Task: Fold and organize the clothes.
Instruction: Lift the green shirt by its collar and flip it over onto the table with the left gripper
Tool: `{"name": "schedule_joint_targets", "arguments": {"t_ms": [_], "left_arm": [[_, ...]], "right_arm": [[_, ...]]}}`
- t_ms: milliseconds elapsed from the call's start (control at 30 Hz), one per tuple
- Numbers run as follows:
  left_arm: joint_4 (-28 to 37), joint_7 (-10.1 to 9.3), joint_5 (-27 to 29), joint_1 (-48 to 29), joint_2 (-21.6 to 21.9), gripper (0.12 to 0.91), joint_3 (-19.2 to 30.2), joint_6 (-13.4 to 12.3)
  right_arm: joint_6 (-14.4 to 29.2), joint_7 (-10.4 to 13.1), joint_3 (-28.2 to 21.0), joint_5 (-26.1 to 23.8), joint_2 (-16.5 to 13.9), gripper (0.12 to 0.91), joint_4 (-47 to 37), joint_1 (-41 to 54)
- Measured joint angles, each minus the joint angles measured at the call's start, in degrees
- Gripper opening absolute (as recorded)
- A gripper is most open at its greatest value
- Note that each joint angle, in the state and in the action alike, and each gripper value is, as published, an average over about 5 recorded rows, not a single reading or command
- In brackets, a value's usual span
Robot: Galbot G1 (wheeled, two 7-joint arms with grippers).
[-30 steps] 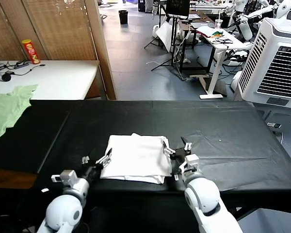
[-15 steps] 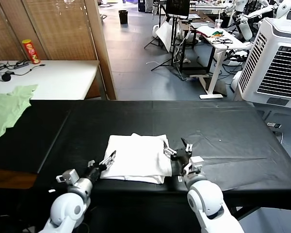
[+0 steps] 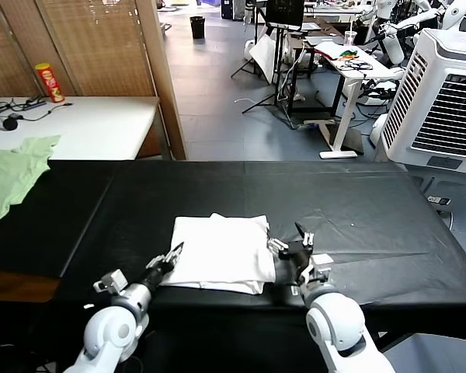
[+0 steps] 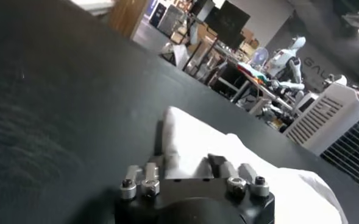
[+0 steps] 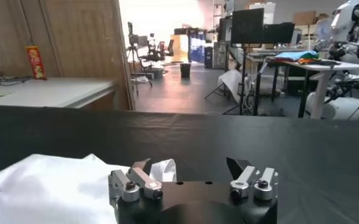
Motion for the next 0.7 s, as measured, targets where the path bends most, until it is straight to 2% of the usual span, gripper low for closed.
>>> {"name": "schedule_joint_targets", "arguments": {"t_ms": [67,133,400,533,700], "left_arm": [[-0.3,-0.35,1.6,0.0,0.0,0.221,0.0,0.0],[-0.8,-0.77,3.9,0.2,0.3,0.168,-0.2,0.0],[-3.9,-1.31,16.2,2.4,4.7,0.163,-3.1,0.1],[-5.4,-1.17,18.4,4.0,9.7,0.163,-6.3,0.0],[-7.0,-1.23,20.1,6.1,17.9,0.163,-12.1,0.1]], "right_arm": [[0.1,0.0,0.2,-0.2,0.0,0.798,0.2,-0.2],[0.2,0.0,0.5,-0.7,0.0,0.798,0.4,-0.5],[0.8,0.0,2.4,-2.1,-0.1,0.798,0.3,-1.8],[0.8,0.0,3.1,-2.1,-0.2,0.798,0.3,-2.0],[0.7,0.0,3.1,-2.0,-0.1,0.798,0.3,-1.9]]}}
